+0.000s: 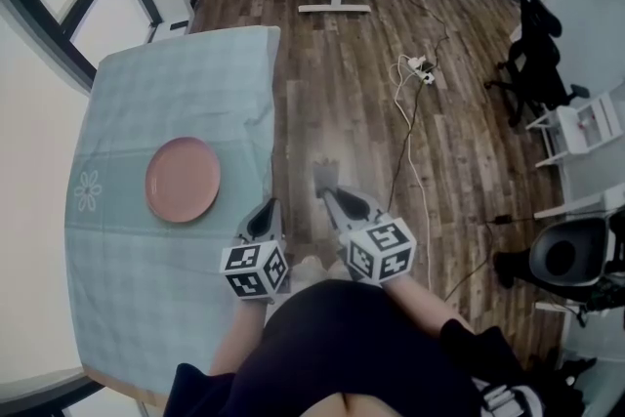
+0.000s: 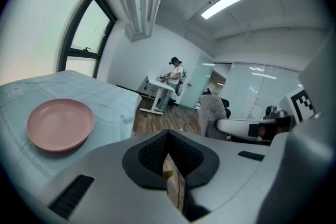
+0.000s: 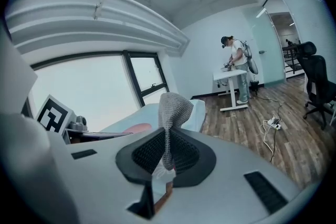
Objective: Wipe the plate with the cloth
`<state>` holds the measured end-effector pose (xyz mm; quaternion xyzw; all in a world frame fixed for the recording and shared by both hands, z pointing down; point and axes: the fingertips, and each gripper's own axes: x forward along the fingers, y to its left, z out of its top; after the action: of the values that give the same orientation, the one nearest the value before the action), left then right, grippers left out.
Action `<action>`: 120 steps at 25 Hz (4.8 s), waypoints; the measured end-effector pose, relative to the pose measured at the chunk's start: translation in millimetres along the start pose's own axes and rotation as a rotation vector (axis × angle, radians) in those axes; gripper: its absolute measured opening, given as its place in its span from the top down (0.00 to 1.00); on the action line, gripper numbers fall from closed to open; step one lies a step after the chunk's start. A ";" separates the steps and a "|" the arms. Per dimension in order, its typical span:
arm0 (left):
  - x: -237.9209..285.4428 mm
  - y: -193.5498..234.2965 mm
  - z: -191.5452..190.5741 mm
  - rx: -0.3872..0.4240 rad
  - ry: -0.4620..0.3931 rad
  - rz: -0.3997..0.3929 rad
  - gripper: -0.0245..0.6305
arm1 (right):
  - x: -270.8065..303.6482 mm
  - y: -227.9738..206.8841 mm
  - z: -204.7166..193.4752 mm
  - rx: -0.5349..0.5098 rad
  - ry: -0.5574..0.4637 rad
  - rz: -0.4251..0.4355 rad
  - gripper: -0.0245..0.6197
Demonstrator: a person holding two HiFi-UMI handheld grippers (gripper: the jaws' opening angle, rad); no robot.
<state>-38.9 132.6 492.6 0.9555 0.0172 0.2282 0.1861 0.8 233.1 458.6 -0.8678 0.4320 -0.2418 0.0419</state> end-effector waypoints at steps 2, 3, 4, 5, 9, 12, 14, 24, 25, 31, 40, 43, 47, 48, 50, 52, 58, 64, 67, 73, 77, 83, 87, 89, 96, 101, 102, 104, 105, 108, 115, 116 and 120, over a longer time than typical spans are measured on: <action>-0.4 6.9 0.2 0.004 0.002 0.000 0.94 | 5.8 5.8 -1.8 -0.008 0.006 0.006 0.91; -0.8 10.9 0.8 0.004 0.003 0.003 0.94 | 9.0 8.9 -2.5 -0.013 0.010 0.012 0.91; -1.2 14.8 1.5 0.001 0.003 0.007 0.94 | 12.0 11.7 -2.9 -0.017 0.014 0.017 0.91; -1.6 18.3 2.5 -0.004 0.002 0.010 0.94 | 14.7 14.0 -2.7 -0.021 0.017 0.023 0.91; -1.4 28.4 7.3 -0.021 -0.006 0.026 0.94 | 25.1 21.0 2.0 -0.027 0.025 0.050 0.91; 0.4 35.6 10.6 -0.028 -0.010 0.039 0.94 | 38.5 26.7 3.2 -0.034 0.038 0.077 0.91; 1.2 39.7 12.8 -0.038 -0.014 0.051 0.94 | 48.1 31.0 5.8 -0.042 0.046 0.100 0.91; 22.2 71.0 30.0 -0.100 -0.039 0.145 0.94 | 104.4 32.4 29.5 -0.097 0.086 0.215 0.91; 25.3 74.4 32.5 -0.115 -0.041 0.157 0.94 | 110.5 31.6 33.0 -0.101 0.092 0.229 0.91; 42.4 95.9 52.0 -0.169 -0.071 0.237 0.94 | 150.6 30.9 54.8 -0.141 0.123 0.321 0.91; 59.7 133.9 84.0 -0.282 -0.148 0.411 0.94 | 209.5 40.4 87.7 -0.243 0.193 0.521 0.91; 62.5 144.5 89.7 -0.322 -0.178 0.468 0.94 | 226.0 47.0 91.8 -0.282 0.224 0.593 0.91; 61.3 157.3 92.9 -0.370 -0.215 0.551 0.94 | 245.1 58.4 95.3 -0.336 0.256 0.685 0.91; 60.8 160.8 93.8 -0.381 -0.225 0.571 0.94 | 250.2 61.1 95.8 -0.346 0.263 0.706 0.91; 59.3 168.2 94.2 -0.400 -0.242 0.608 0.94 | 260.0 67.4 95.2 -0.364 0.279 0.745 0.91; 56.5 175.5 92.4 -0.419 -0.256 0.646 0.94 | 268.0 74.5 92.8 -0.390 0.296 0.787 0.91; 43.4 196.9 82.3 -0.499 -0.302 0.774 0.94 | 288.4 96.4 85.9 -0.466 0.338 0.901 0.91; 26.9 210.5 73.3 -0.565 -0.345 0.884 0.94 | 300.9 119.0 75.6 -0.519 0.373 0.999 0.91; 14.5 215.9 62.1 -0.604 -0.361 0.945 0.94 | 303.2 129.2 67.9 -0.545 0.392 1.047 0.91; -9.6 219.4 40.1 -0.692 -0.393 1.045 0.94 | 307.3 141.3 54.4 -0.582 0.434 1.110 0.91; -18.8 219.9 25.4 -0.728 -0.382 1.081 0.94 | 309.2 148.8 46.4 -0.598 0.457 1.130 0.91; -34.4 231.8 1.8 -0.776 -0.355 1.119 0.94 | 315.1 165.7 35.7 -0.619 0.476 1.134 0.91; -43.5 246.9 -17.0 -0.788 -0.311 1.133 0.94 | 323.8 177.3 27.6 -0.632 0.478 1.115 0.91; -51.4 255.3 -26.4 -0.797 -0.294 1.136 0.94 | 325.5 185.0 23.9 -0.634 0.479 1.110 0.91; -69.0 280.6 -49.3 -0.847 -0.270 1.122 0.88 | 332.2 205.4 8.9 -0.655 0.493 1.091 0.91; -70.7 295.0 -64.3 -0.880 -0.247 1.113 0.80 | 341.9 215.7 -4.9 -0.687 0.507 1.076 0.91; -70.6 297.3 -67.4 -0.890 -0.245 1.114 0.80 | 344.6 217.1 -7.8 -0.700 0.510 1.072 0.91; -71.0 301.7 -72.9 -0.909 -0.242 1.115 0.80 | 349.8 221.4 -13.6 -0.724 0.514 1.070 0.91; -71.5 304.0 -75.4 -0.917 -0.242 1.115 0.80 | 352.4 224.4 -16.5 -0.736 0.514 1.071 0.91; -71.7 309.8 -81.9 -0.938 -0.240 1.113 0.80 | 359.6 230.8 -25.7 -0.795 0.516 1.067 0.91; -68.4 320.5 -89.9 -0.969 -0.229 1.108 0.80 | 379.1 245.1 -45.0 -0.949 0.509 1.051 0.91; -67.8 321.8 -91.2 -0.973 -0.226 1.105 0.80 | 382.5 246.4 -49.1 -0.978 0.512 1.048 0.91; -64.7 324.9 -95.3 -0.988 -0.215 1.089 0.80 | 393.4 249.5 -65.8 -1.088 0.530 1.040 0.91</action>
<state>-156.0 -144.0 661.6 0.6507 -0.5819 0.1744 0.4555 -10.6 -216.5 597.1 -0.3675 0.8344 -0.1449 -0.3843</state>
